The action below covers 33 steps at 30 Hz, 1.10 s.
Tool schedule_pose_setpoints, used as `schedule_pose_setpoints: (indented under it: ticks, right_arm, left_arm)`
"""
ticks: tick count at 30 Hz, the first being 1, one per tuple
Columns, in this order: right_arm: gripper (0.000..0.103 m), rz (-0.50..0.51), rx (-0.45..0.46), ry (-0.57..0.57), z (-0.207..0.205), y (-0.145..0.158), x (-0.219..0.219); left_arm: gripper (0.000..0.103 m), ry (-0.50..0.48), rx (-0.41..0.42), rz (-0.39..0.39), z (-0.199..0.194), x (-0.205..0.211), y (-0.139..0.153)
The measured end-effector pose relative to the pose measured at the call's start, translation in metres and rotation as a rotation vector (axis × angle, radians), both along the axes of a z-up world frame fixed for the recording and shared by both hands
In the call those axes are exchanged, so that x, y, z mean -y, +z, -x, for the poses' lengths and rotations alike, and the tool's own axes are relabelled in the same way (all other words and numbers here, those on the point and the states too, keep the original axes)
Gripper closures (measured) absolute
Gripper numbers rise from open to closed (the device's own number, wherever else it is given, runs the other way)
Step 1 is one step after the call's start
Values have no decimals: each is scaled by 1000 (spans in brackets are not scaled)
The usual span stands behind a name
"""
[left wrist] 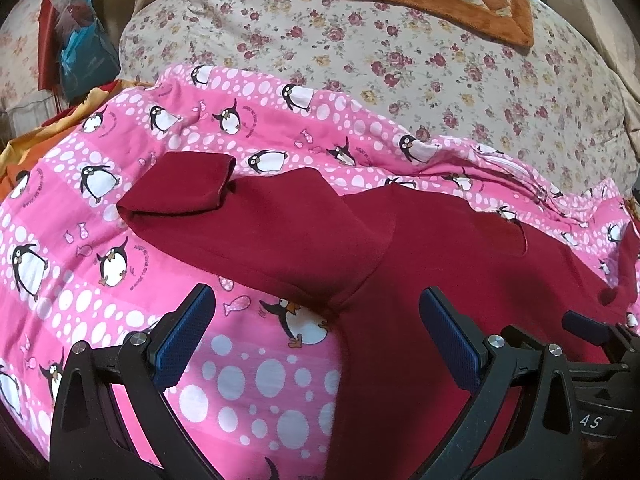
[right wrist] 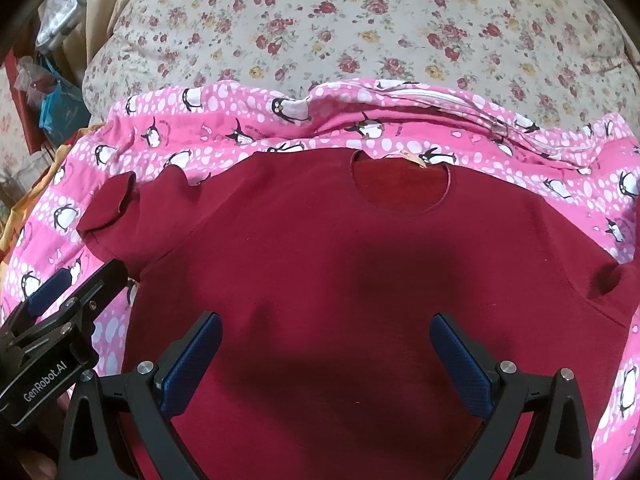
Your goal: Fold small clothes
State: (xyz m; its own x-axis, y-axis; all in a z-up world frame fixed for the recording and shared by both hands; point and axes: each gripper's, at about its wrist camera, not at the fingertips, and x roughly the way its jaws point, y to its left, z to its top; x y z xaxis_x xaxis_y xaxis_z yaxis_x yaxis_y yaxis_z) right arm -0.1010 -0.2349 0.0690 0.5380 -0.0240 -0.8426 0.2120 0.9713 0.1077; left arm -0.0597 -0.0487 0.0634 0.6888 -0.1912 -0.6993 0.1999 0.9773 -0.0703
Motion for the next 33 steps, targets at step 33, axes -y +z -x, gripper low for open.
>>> schedule_pose_setpoints:
  ticks: [33]
  right_arm:
    - [21,-172,69,414,-102,18,-103]
  left_arm:
    - [1,365,-132,46,-51,-125,-28]
